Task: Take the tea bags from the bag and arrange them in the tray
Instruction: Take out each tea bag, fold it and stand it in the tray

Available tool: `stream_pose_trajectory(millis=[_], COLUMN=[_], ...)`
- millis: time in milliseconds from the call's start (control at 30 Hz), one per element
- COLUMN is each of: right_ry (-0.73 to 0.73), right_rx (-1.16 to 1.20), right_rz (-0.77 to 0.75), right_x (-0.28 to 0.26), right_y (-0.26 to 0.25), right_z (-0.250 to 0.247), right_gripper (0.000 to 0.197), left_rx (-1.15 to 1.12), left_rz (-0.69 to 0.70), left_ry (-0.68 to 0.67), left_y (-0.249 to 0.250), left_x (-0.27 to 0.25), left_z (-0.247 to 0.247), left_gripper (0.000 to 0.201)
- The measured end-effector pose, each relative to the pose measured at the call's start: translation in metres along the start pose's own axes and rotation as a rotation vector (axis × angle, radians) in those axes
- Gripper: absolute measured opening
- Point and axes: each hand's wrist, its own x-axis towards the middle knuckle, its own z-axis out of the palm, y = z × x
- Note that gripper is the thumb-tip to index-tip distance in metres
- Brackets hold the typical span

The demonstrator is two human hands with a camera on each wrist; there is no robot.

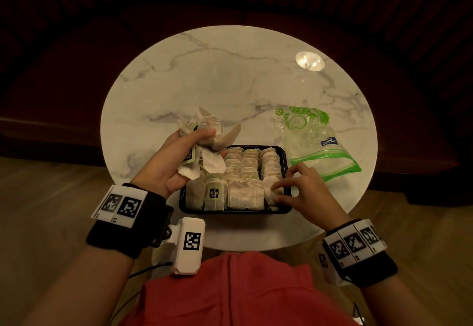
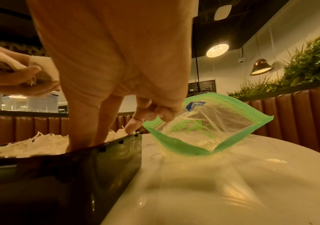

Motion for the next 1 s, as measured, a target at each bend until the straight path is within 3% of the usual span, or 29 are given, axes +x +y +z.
stream_pose_trajectory(millis=[100,233,367,467,600,667,733,867,933,1000], right_ry=[-0.053,-0.081,-0.063,-0.053,-0.162,-0.187,-0.111,0.16,0.159,0.097], right_rx=[-0.115,-0.214,-0.249,-0.246,-0.231,-0.207,-0.077,0.465,0.621,0.724], right_rz=[0.007,-0.002,-0.012,-0.013,0.027,0.043,0.023,-0.075,-0.11,-0.119], right_x=[-0.001,-0.002,-0.005,-0.008,-0.008,-0.005,0.0,0.013,0.02,0.028], right_y=[-0.004,-0.01,-0.011,-0.01,-0.011,-0.011,-0.014,-0.033,-0.046,-0.056], right_z=[-0.007,-0.012,-0.008,-0.012,-0.013,-0.014,-0.02,-0.037,-0.043,-0.046], right_gripper=[0.032,0.032,0.031,0.027,0.026,0.025,0.023,0.033,0.046,0.046], left_rx=[-0.014,0.031,-0.003,-0.037,-0.062,-0.072,-0.069,-0.072,-0.071,-0.08], left_rz=[-0.009,-0.021,-0.042,-0.058,-0.061,-0.065,-0.074,-0.103,-0.128,-0.152], left_ry=[0.007,0.017,0.022,0.026,0.018,0.004,-0.012,-0.058,-0.083,-0.103], left_y=[0.0,0.0,-0.001,-0.002,-0.002,-0.003,-0.004,-0.006,-0.007,-0.008], left_x=[0.002,0.003,0.003,0.001,-0.001,0.0,0.0,-0.003,-0.004,-0.005], left_z=[0.0,0.0,0.002,0.004,0.007,0.008,0.009,0.014,0.018,0.021], left_gripper=[0.03,0.043,0.038,0.045,0.064,0.063,0.054,0.036,0.036,0.037])
